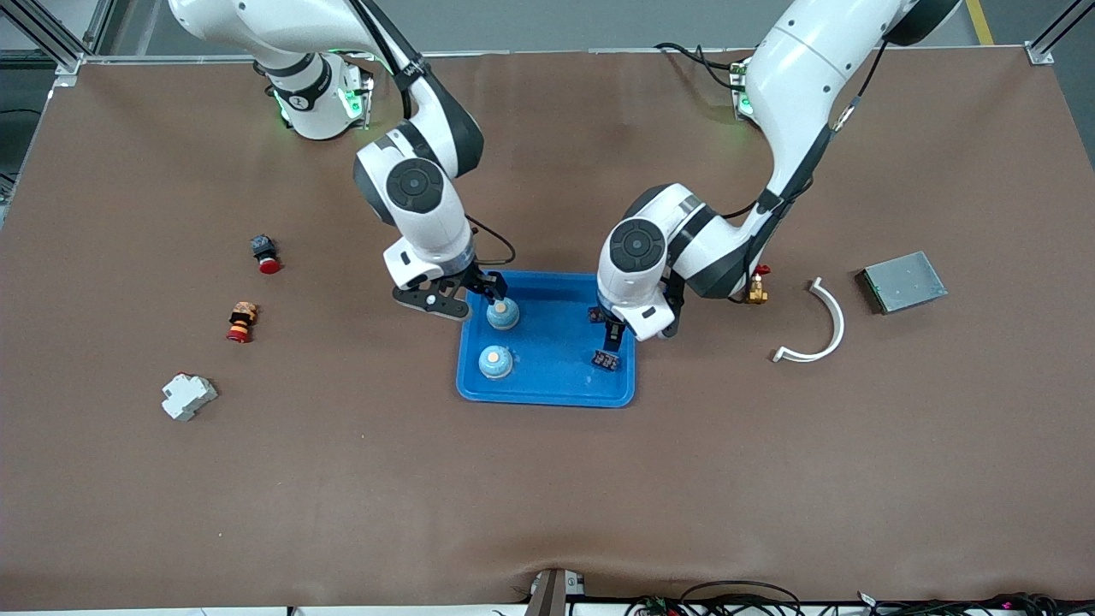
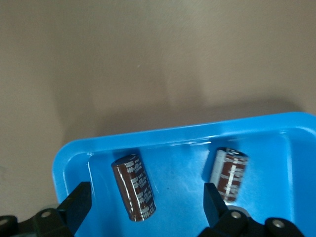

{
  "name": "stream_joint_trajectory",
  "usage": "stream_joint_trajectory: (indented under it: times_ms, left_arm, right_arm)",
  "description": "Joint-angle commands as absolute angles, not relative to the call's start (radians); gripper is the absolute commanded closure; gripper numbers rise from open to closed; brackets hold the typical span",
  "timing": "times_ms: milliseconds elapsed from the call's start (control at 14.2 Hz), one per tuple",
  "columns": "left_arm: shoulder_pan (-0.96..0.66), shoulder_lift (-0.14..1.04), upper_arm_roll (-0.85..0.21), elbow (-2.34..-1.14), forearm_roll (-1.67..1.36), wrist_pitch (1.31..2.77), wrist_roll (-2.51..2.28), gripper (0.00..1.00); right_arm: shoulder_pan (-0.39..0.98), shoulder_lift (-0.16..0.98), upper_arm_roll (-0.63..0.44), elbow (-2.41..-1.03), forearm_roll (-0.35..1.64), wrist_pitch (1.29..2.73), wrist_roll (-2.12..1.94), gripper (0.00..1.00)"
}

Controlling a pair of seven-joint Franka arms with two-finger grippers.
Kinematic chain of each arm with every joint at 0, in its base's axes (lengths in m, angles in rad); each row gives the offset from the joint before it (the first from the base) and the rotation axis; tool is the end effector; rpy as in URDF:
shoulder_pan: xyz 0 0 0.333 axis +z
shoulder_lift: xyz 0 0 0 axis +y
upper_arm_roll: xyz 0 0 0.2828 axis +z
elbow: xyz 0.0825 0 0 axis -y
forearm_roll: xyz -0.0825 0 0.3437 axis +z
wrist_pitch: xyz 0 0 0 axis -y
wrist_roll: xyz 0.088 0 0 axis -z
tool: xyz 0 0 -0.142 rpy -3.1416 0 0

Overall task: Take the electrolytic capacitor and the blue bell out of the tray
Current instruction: 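Close the right gripper on the bell while the left gripper grips a capacitor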

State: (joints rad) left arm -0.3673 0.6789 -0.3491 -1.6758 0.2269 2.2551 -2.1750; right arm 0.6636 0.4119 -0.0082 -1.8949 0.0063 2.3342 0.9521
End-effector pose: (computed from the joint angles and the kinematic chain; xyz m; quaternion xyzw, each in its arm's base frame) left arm 0.4864 -0.3890 0.1875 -0.7722 -0.6345 0.0265 0.0222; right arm 0.4681 0.3604 0.2500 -0.9887 0.1496 -0.0090 0.0103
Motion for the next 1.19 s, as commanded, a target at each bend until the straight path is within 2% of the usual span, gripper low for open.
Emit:
stream_joint_trajectory:
  times_ms: [0, 211, 421, 491, 632, 702, 982, 1123]
  left_arm:
    - [-0.399, 0.729, -0.347, -1.654, 0.245, 2.296, -2.247, 0.0]
    - [-0.403, 0.744, -0.347, -1.657, 0.247, 2.296, -2.275, 0.01]
    - [-0.408, 0.753, -0.345, -1.664, 0.249, 2.296, -2.275, 0.23]
    - [-0.408, 0.758, -0.345, -1.66, 0.249, 2.296, -2.264, 0.44]
    - [-0.41, 0.759, -0.345, -1.658, 0.258, 2.293, -2.26, 0.77]
    - [-0.414, 0.758, -0.347, -1.655, 0.276, 2.293, -2.257, 1.0]
    - [-0.408, 0.712, -0.347, -1.645, 0.307, 2.257, -2.223, 1.0]
    - [-0.397, 0.701, -0.347, -1.568, 0.305, 2.157, -2.172, 1.0]
  right_arm:
    - [0.696, 0.504, -0.021, -1.809, -0.072, 2.338, 1.052, 0.0]
    - [0.696, 0.54, -0.021, -1.809, -0.08, 2.396, 1.063, 0.0]
    - [0.696, 0.58, -0.021, -1.809, -0.078, 2.463, 1.089, 0.0]
    - [0.699, 0.598, -0.021, -1.804, -0.081, 2.476, 1.1, 0.0]
    - [0.701, 0.621, -0.021, -1.792, -0.081, 2.493, 1.104, 0.0]
    - [0.709, 0.626, -0.021, -1.792, -0.081, 2.496, 1.108, 0.0]
    - [0.727, 0.646, -0.021, -1.79, -0.081, 2.505, 1.141, 0.0]
    - [0.735, 0.647, -0.021, -1.79, -0.08, 2.507, 1.146, 0.0]
